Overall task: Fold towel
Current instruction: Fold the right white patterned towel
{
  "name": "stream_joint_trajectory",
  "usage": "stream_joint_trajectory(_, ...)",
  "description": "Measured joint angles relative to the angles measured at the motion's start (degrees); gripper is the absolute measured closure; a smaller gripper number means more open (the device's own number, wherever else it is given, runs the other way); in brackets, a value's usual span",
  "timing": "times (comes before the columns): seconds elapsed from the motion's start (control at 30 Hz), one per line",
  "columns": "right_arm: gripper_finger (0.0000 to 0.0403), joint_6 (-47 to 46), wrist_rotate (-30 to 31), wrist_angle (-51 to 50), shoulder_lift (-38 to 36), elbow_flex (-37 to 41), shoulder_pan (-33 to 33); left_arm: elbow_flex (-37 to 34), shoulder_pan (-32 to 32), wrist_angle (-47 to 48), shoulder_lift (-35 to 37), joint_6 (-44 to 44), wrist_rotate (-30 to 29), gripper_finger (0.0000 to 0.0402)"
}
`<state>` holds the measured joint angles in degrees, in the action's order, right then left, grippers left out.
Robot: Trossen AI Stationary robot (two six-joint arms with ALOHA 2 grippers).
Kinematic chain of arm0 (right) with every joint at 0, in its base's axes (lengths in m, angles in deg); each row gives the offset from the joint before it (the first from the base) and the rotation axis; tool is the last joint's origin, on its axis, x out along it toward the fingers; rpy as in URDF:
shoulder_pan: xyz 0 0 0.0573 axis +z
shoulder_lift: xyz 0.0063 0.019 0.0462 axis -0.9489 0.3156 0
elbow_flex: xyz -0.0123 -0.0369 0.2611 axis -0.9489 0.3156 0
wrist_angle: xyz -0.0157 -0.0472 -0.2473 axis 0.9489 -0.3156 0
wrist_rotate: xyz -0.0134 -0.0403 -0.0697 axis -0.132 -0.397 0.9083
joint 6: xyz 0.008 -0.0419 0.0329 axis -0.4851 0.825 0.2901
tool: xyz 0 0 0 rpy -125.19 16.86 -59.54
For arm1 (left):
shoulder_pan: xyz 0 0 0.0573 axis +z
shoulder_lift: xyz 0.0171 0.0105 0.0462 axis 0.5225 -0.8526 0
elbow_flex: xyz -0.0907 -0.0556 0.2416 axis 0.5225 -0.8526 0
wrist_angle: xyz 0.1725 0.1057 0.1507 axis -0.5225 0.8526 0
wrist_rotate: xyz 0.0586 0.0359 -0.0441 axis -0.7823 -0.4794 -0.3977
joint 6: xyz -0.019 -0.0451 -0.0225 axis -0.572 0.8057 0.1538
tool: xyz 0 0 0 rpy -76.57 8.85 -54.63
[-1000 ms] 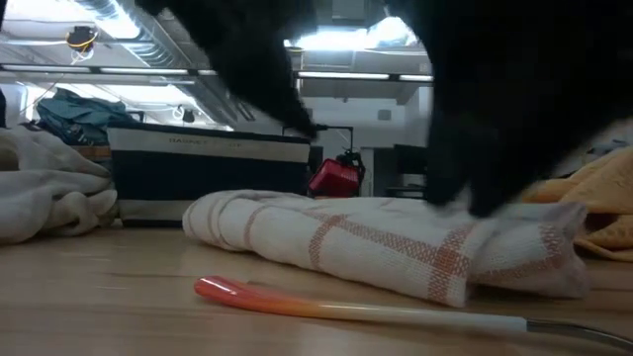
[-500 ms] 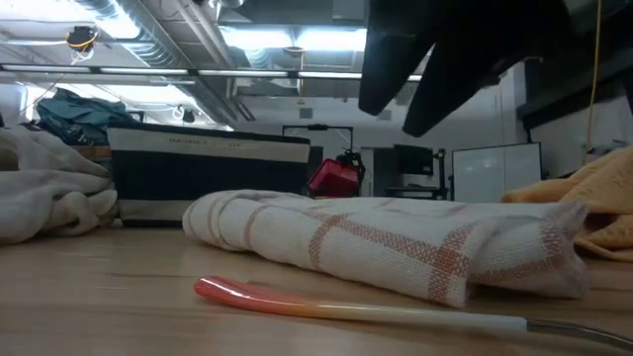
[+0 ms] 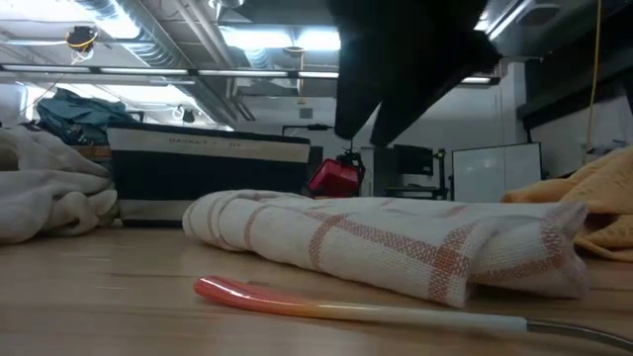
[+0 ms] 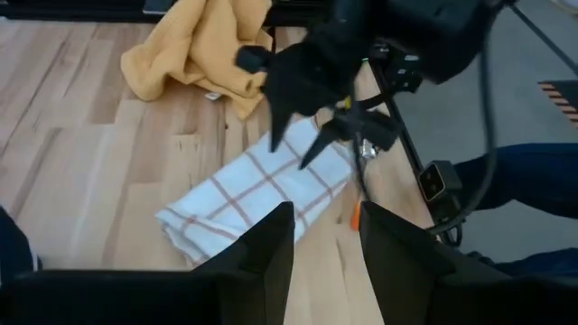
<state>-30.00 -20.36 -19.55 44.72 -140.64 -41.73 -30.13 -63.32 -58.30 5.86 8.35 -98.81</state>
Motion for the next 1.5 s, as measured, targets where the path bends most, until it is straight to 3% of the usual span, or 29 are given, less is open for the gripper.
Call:
stream_joint_trajectory(0.47,0.0214,12.8,-4.9,4.0,0.3,1.7,-6.3,0.0,-0.5,-0.1,0.0,1.0,-0.1,0.0282)
stream_joint_trajectory(1.03,0.0214,16.6,-6.2,10.3,3.8,1.8,-7.8,0.0,-0.5,-0.1,0.0,0.2,-0.1,0.0282)
stream_joint_trajectory(1.2,0.0214,17.1,-6.0,6.5,5.5,2.2,-10.4,0.0,-0.5,0.0,0.0,0.0,-0.1,0.0282)
stream_joint_trajectory(1.5,0.0214,17.4,-1.3,-14.8,6.0,3.5,-17.7,0.0,-0.6,0.4,0.0,-0.5,-0.2,0.0282)
